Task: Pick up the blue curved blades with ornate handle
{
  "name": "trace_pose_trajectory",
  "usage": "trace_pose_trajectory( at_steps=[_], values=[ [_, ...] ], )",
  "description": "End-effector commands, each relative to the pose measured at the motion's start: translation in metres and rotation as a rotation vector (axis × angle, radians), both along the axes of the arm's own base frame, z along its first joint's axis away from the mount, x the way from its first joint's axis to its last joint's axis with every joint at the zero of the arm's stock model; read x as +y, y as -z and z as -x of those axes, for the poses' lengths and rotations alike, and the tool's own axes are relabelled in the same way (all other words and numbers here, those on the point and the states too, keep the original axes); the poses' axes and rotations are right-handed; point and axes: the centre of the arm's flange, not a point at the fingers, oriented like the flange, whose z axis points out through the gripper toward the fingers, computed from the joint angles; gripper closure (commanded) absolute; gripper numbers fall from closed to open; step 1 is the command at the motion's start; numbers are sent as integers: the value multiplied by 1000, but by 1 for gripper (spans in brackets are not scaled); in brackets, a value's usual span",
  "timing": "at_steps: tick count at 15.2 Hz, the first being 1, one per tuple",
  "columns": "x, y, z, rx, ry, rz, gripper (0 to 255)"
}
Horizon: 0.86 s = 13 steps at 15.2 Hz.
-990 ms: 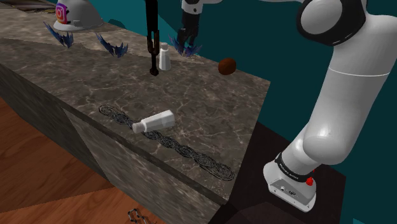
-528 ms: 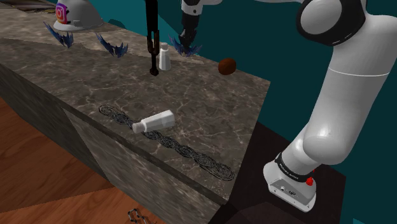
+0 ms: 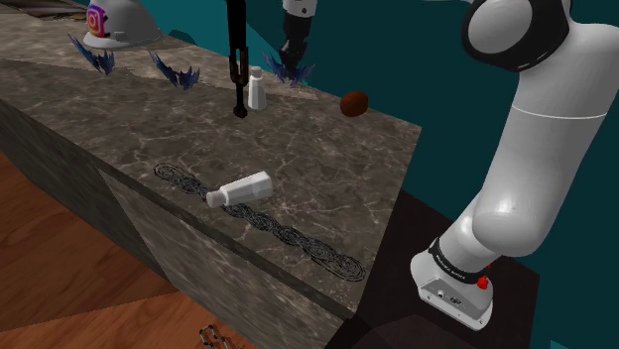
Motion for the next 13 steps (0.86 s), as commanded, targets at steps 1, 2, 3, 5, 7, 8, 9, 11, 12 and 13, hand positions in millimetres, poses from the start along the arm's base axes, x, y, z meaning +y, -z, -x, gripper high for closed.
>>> trace_pose_trajectory(
  at_steps=[1,2,3,5,7,8,9,11,12,13],
  values=[
    [0,-11,0,0,0,0,255],
    [0,-17,0,0,0,0,255],
    [0,-22,0,0,0,0,255],
    [0,-32,0,0,0,0,255],
    [0,-43,0,0,0,0,255],
    [0,-48,0,0,0,0,255],
    [0,-54,0,0,0,0,255],
    [0,-64,0,0,0,0,255],
    [0,-65,0,0,0,0,255],
    [0,-65,0,0,0,0,255]
  ],
)
